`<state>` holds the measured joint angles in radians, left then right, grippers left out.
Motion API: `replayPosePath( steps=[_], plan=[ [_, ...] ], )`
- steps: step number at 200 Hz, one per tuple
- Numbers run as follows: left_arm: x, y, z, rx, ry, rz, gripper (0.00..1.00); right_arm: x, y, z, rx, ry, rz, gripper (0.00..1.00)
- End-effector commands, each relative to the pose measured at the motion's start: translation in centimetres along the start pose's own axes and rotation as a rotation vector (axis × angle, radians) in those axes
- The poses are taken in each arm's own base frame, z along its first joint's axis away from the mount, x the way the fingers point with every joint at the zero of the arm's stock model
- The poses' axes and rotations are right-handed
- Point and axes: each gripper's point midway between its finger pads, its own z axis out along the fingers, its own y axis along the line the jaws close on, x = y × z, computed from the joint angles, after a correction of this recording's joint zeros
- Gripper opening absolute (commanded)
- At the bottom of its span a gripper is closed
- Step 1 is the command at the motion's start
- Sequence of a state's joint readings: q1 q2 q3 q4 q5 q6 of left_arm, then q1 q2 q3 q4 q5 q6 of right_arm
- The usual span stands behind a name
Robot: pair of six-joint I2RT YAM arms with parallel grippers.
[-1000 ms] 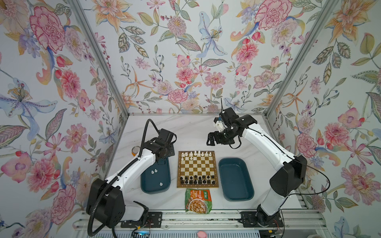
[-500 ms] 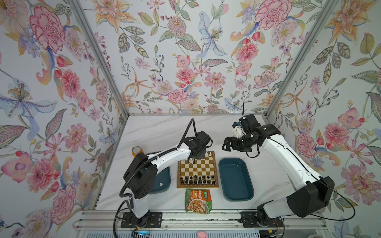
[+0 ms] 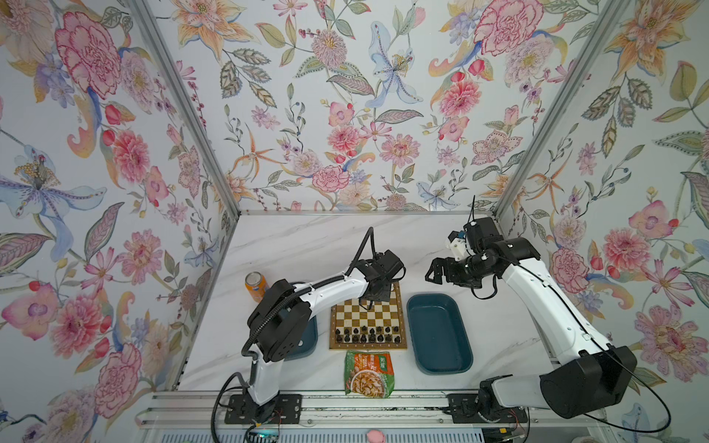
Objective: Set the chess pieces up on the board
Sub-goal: 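Lower the pawn onto the far second row and open the left gripper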
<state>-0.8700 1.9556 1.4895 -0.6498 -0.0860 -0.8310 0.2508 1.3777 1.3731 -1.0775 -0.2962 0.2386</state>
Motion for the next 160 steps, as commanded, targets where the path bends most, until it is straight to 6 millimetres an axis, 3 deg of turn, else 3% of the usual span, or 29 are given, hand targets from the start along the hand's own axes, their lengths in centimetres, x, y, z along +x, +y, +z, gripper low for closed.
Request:
replayPosePath(
  steps=[1,91,160],
  plan=[
    [0.4,0.8,1.1,-0.042,0.007,-0.006,0.08,0.3,-0.1,-0.3,-0.018,0.001,-0.018,0.99],
    [-0.1,3.1,2.8,-0.058,0.005,-0.05,0.1,-0.4,-0.1,0.2,-0.026,0.012,-0.012,0.99],
    [-0.8,2.8,3.4,-0.038,0.019,-0.036,0.1,-0.8,-0.4,0.3,-0.016,0.013,-0.001,0.99]
  ],
)
